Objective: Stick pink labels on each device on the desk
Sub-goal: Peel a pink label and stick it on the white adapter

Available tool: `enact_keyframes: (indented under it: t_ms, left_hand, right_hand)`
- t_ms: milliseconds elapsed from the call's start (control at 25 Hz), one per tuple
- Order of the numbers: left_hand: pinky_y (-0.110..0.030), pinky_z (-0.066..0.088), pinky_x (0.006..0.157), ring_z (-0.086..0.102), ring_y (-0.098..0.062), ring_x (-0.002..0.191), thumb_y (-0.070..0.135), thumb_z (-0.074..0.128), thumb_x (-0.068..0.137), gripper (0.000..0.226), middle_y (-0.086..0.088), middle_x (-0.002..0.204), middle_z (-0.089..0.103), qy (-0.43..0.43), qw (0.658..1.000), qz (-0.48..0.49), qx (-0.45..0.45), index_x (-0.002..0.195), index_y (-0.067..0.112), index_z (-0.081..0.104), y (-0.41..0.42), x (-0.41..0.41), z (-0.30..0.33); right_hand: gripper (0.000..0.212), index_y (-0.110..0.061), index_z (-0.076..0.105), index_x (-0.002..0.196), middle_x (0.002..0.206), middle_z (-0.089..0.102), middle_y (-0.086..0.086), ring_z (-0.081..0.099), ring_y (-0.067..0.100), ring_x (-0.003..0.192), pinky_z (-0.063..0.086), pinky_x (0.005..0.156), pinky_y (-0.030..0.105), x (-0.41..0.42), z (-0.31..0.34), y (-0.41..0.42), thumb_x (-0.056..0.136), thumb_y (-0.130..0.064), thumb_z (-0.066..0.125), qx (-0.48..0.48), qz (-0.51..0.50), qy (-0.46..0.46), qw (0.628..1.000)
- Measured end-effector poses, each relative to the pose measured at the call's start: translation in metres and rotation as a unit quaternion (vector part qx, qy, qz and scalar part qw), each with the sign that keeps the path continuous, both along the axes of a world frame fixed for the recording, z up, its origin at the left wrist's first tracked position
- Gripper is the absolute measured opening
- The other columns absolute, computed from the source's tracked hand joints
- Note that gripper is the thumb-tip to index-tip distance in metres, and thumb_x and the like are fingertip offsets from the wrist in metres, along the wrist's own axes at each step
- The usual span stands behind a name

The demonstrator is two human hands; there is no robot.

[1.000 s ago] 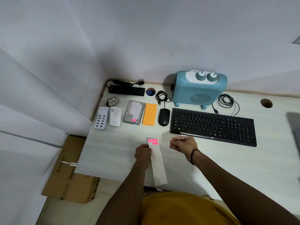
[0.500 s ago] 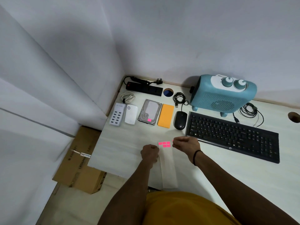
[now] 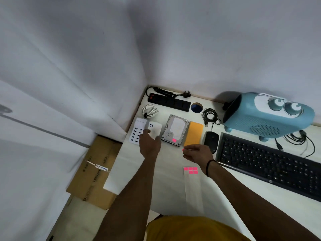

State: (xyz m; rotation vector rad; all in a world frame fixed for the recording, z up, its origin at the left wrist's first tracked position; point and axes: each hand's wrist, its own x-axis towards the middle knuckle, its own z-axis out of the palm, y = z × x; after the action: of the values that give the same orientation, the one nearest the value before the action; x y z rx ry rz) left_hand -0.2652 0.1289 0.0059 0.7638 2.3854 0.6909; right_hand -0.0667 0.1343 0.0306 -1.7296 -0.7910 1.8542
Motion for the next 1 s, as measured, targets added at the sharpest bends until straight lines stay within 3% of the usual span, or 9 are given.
enact_keyframes:
  t_ms: [160,280,560,640,680,800,880,1000]
  left_hand:
    - [-0.046,0.052,0.084,0.056,-0.03,0.119,0.035,0.084,0.072,0.078,-0.008,0.132,0.056,0.044,0.998,-0.038,0.001,0.138,0.022,0.045,0.031,-0.01,-0.01]
    - [-0.047,0.051,0.088,0.056,-0.031,0.122,0.036,0.088,0.067,0.094,-0.01,0.134,0.057,0.024,0.999,-0.044,-0.017,0.146,0.023,0.038,0.044,-0.009,-0.015]
    - [-0.033,0.044,0.074,0.063,-0.031,0.109,0.031,0.083,0.072,0.074,-0.009,0.12,0.065,-0.02,1.0,0.016,0.006,0.133,0.015,0.046,0.044,-0.004,-0.009]
    - [-0.035,0.051,0.072,0.065,-0.026,0.101,0.037,0.087,0.069,0.074,-0.005,0.115,0.064,-0.071,0.995,0.038,0.053,0.128,0.019,0.045,0.035,0.005,0.005]
    - [-0.038,0.057,0.074,0.065,-0.024,0.098,0.037,0.088,0.07,0.073,-0.003,0.114,0.063,-0.139,0.985,0.057,0.08,0.126,0.02,0.045,0.028,0.011,0.009]
    - [-0.055,0.062,0.077,0.063,-0.025,0.102,0.027,0.088,0.077,0.064,-0.005,0.118,0.06,-0.402,0.899,0.112,0.129,0.127,0.023,0.048,-0.004,0.033,0.018]
    - [-0.059,0.061,0.076,0.064,-0.03,0.106,0.022,0.087,0.078,0.061,-0.007,0.121,0.061,-0.433,0.889,0.077,0.13,0.128,0.025,0.053,-0.023,0.047,0.017]
    - [-0.06,0.06,0.08,0.066,-0.032,0.109,0.012,0.086,0.079,0.058,-0.009,0.123,0.065,-0.417,0.899,0.005,0.137,0.127,0.023,0.056,-0.038,0.068,0.025]
  right_hand:
    - [0.013,-0.002,0.074,0.088,0.086,0.073,0.019,0.072,0.026,0.077,0.061,0.071,0.026,-0.008,-0.003,0.018,0.077,0.001,0.079,-0.009,0.011,-0.007,1.0]
    - [0.025,-0.001,0.071,0.1,0.091,0.074,0.021,0.073,0.029,0.083,0.061,0.078,0.031,-0.006,-0.004,0.028,0.077,0.003,0.079,-0.009,0.034,0.003,0.999]
    - [0.013,-0.001,0.074,0.086,0.086,0.073,0.015,0.071,0.028,0.082,0.06,0.081,0.034,0.0,-0.001,0.039,0.076,0.006,0.078,-0.011,0.031,0.024,0.999]
    - [0.012,0.0,0.072,0.087,0.085,0.073,0.014,0.07,0.027,0.082,0.06,0.081,0.036,0.004,0.008,0.038,0.078,0.006,0.076,-0.01,0.031,0.046,0.998]
    - [0.012,0.002,0.072,0.089,0.084,0.072,0.014,0.07,0.027,0.081,0.061,0.08,0.035,0.006,0.014,0.038,0.079,0.006,0.076,-0.007,0.034,0.056,0.998]
    - [0.015,0.006,0.071,0.095,0.084,0.072,0.016,0.07,0.027,0.078,0.062,0.074,0.032,0.016,0.033,0.037,0.081,0.004,0.075,0.02,0.055,0.054,0.997]
    - [0.014,0.005,0.072,0.095,0.084,0.071,0.016,0.07,0.025,0.078,0.062,0.077,0.034,0.022,0.044,0.034,0.082,0.004,0.074,0.054,0.073,0.034,0.995]
    - [0.009,-0.002,0.077,0.089,0.087,0.073,0.015,0.07,0.025,0.079,0.062,0.079,0.036,0.03,0.058,0.023,0.084,0.003,0.072,0.125,0.101,-0.008,0.987]
